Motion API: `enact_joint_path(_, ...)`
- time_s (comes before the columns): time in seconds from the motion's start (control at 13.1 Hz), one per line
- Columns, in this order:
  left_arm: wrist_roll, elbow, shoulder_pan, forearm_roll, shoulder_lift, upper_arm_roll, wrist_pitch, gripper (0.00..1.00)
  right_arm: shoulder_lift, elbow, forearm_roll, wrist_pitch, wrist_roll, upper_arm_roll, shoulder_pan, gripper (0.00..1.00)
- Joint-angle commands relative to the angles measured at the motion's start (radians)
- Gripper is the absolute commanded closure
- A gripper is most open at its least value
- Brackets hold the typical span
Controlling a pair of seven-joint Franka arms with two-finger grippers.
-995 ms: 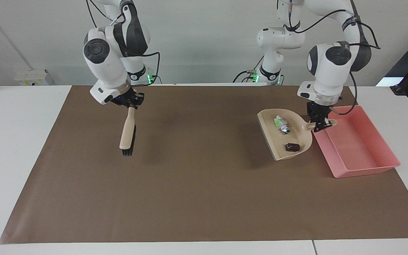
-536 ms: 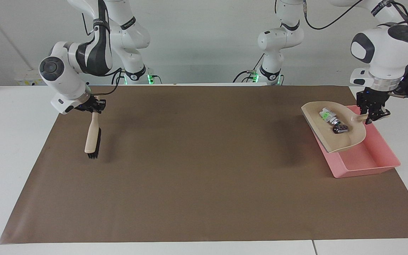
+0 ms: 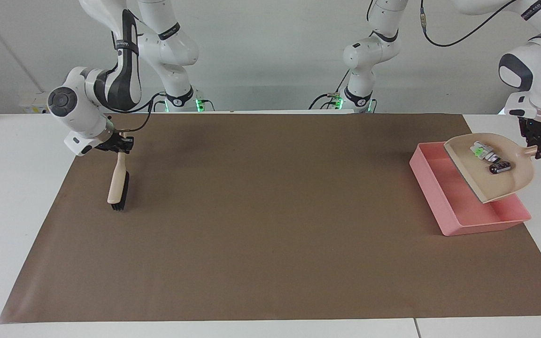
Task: Clean e-waste and dump in bin
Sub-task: 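Tip the dustpan into the bin while the right gripper returns the brush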
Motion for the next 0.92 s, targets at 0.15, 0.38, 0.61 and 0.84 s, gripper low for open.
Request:
enact_joint_path(0.15, -0.225, -0.058, -0.052, 0.371, 0.002, -0.004, 0.004, 1.0, -0.029, -0.071, -0.005, 0.056, -0.02, 0.013, -0.051, 1.0)
enact_joint_path(0.38, -0.389, -0.098, -0.069, 0.505, 0.005, -0.004, -0.023, 1.0, -0.038, -0.097, -0.001, 0.085, -0.028, 0.012, -0.06, 0.87)
enact_joint_path(0.61, -0.39, -0.099, -0.1, 0.623, 0.016, -0.004, -0.063, 1.0, -0.032, -0.066, 0.004, 0.064, -0.031, 0.013, -0.051, 0.0)
enact_joint_path(0.84, -0.393, -0.098, -0.116, 0.674, 0.016, -0.005, -0.097, 1.0, -0.02, 0.048, 0.004, 0.071, -0.026, 0.023, -0.019, 0.0)
